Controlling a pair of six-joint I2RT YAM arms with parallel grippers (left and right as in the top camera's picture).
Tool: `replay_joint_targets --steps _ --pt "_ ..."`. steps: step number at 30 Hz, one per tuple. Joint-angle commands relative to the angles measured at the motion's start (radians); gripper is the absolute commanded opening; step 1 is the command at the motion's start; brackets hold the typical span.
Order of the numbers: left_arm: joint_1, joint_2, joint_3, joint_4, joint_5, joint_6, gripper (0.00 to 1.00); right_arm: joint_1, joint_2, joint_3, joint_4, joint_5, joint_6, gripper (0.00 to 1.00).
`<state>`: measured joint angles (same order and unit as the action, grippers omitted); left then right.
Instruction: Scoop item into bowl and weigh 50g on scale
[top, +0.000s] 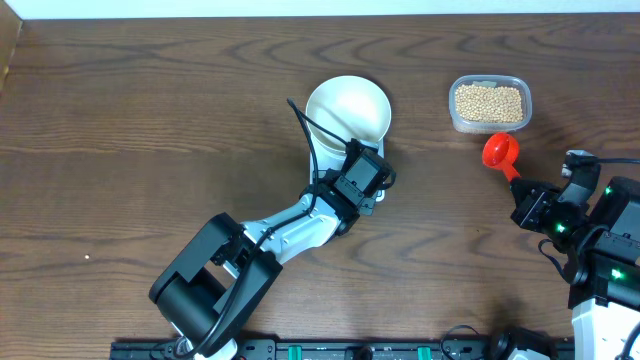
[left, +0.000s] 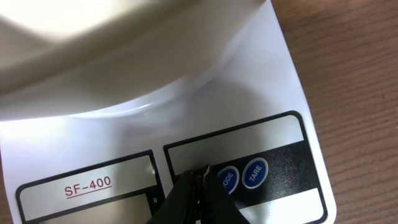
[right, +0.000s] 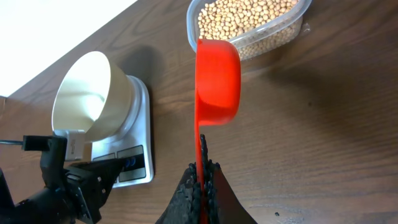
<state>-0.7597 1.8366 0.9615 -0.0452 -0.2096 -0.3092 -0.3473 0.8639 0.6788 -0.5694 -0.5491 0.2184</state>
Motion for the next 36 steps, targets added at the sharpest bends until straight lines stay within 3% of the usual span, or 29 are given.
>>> replay_joint_targets --steps 1,16,36 --pt "0.020 0.054 -0.009 -0.021 -0.012 -0.003 0.07 0.002 0.000 0.015 -0.003 -0.003 -0.018 0.01" --pt "0.022 0.071 -0.009 -0.050 0.021 -0.010 0.07 0.002 0.000 0.015 -0.003 0.002 -0.018 0.01" --pt "0.022 0.072 -0.009 -0.079 -0.048 -0.188 0.07 0.002 0.000 0.015 -0.003 0.001 -0.018 0.01"
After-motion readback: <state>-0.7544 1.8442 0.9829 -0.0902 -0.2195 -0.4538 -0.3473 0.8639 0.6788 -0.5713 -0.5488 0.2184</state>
